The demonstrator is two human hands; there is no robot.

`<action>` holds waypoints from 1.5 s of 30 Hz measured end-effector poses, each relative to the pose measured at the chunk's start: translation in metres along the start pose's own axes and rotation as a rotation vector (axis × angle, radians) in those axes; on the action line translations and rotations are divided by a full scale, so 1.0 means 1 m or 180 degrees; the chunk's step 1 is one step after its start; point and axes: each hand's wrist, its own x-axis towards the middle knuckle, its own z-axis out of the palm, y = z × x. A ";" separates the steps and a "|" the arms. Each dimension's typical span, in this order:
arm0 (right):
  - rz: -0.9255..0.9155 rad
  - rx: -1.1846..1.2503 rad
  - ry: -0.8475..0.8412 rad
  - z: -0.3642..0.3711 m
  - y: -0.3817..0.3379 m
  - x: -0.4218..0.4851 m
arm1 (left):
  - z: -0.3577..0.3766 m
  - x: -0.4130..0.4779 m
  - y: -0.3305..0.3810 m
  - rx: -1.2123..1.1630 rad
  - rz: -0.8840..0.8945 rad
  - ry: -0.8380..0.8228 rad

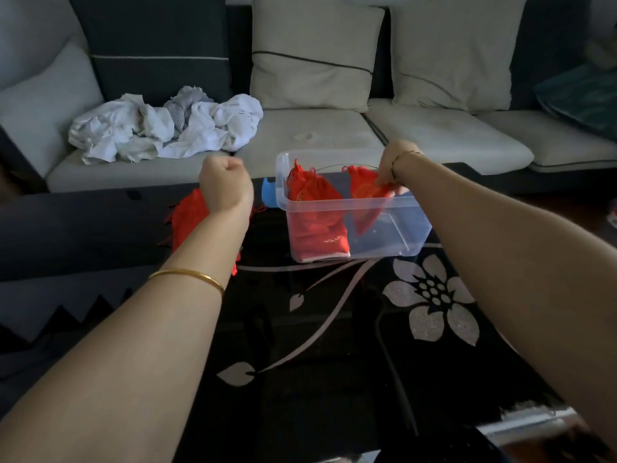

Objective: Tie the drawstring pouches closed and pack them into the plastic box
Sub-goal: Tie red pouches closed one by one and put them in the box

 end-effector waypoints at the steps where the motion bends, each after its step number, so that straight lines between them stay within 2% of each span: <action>1: 0.0049 -0.0223 -0.0181 0.003 -0.005 -0.002 | -0.004 0.003 -0.009 0.0080 -0.0012 0.0105; 5: -0.0082 -0.0735 -0.0155 0.003 -0.009 -0.006 | -0.020 0.006 -0.043 0.0506 -0.0301 0.0336; 8: -0.0497 -0.0143 0.0419 -0.004 -0.023 -0.021 | -0.036 -0.002 -0.068 0.1022 -0.0601 0.0357; 11: -0.1200 0.0559 0.0928 -0.001 -0.060 -0.061 | -0.052 -0.017 -0.093 0.1680 -0.0852 0.0254; 14: -0.1691 0.1130 0.0420 0.030 -0.091 -0.105 | -0.063 -0.021 -0.115 0.2043 -0.0986 -0.0059; 17: -0.1618 0.1300 -0.0422 0.081 -0.112 -0.123 | -0.070 -0.017 -0.129 0.2134 -0.0855 -0.0291; 20: -0.1419 0.1233 -0.0750 0.126 -0.125 -0.117 | -0.074 -0.013 -0.137 0.2210 -0.0700 -0.0435; 24: -0.0996 0.1735 -0.0966 0.171 -0.140 -0.105 | -0.078 -0.008 -0.146 0.1957 -0.0617 -0.0520; 30: -0.0661 0.1829 -0.0636 0.197 -0.140 -0.091 | -0.083 -0.009 -0.148 0.1664 -0.0823 -0.0765; 33: -0.0743 0.1672 -0.0683 0.198 -0.132 -0.094 | -0.086 -0.019 -0.144 0.1731 -0.0815 -0.0875; 36: -0.1007 0.1758 -0.0674 0.196 -0.124 -0.102 | -0.088 -0.032 -0.136 0.1706 -0.0933 -0.0691; 38: -0.1161 0.1916 -0.0717 0.192 -0.116 -0.111 | -0.090 -0.041 -0.123 0.1388 -0.1152 -0.0592; 42: -0.1451 0.1945 -0.0897 0.184 -0.102 -0.126 | -0.087 -0.056 -0.098 0.0095 -0.1367 -0.0418; 45: -0.1382 0.2169 -0.1115 0.177 -0.090 -0.136 | -0.084 -0.069 -0.090 -0.0216 -0.1247 -0.0346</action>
